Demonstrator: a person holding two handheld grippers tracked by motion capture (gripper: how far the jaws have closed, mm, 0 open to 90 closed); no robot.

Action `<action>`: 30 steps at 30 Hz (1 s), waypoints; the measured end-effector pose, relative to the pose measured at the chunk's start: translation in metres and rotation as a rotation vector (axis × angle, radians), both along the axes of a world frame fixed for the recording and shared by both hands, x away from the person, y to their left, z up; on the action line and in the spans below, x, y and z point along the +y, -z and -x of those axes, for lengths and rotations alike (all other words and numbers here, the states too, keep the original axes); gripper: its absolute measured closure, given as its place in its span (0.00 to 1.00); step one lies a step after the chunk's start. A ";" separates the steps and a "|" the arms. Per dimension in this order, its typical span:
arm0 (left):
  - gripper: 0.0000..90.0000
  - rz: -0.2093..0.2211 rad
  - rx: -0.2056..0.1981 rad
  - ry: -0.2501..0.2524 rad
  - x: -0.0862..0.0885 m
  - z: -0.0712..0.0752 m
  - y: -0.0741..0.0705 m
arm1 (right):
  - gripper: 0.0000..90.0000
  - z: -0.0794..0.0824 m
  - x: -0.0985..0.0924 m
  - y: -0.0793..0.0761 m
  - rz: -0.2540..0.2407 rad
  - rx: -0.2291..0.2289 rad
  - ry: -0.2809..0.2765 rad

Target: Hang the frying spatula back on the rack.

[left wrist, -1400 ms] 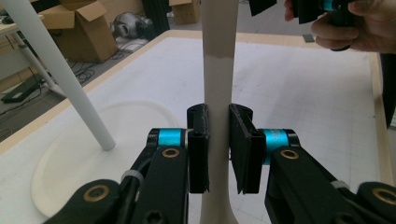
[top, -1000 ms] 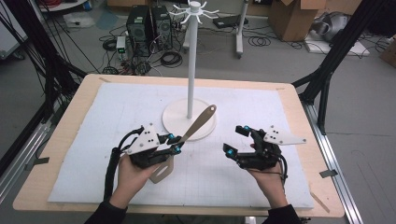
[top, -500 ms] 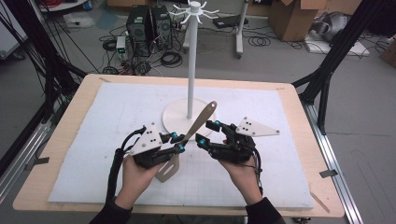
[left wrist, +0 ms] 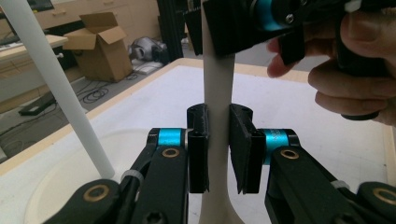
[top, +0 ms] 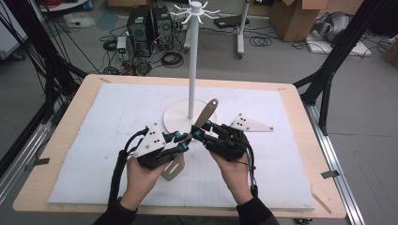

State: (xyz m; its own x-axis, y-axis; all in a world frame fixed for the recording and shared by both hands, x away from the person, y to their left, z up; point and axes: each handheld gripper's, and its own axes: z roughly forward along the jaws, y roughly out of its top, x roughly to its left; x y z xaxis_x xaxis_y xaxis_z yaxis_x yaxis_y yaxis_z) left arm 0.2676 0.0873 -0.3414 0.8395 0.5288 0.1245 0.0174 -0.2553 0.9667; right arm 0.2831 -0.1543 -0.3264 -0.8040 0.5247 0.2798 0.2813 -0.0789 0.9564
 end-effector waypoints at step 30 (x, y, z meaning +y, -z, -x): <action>0.34 0.149 0.053 0.259 0.078 0.007 -0.009 | 0.85 -0.036 -0.002 -0.050 0.139 -0.100 -0.329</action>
State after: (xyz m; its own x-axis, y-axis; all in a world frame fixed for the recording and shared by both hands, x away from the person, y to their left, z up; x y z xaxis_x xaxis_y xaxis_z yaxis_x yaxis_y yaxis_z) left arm 0.2611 0.1648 -0.3322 0.9521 0.3053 0.0138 0.0220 -0.1135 0.9933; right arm 0.3196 -0.1565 -0.2768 -0.9556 0.2615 0.1357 0.1750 0.1331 0.9755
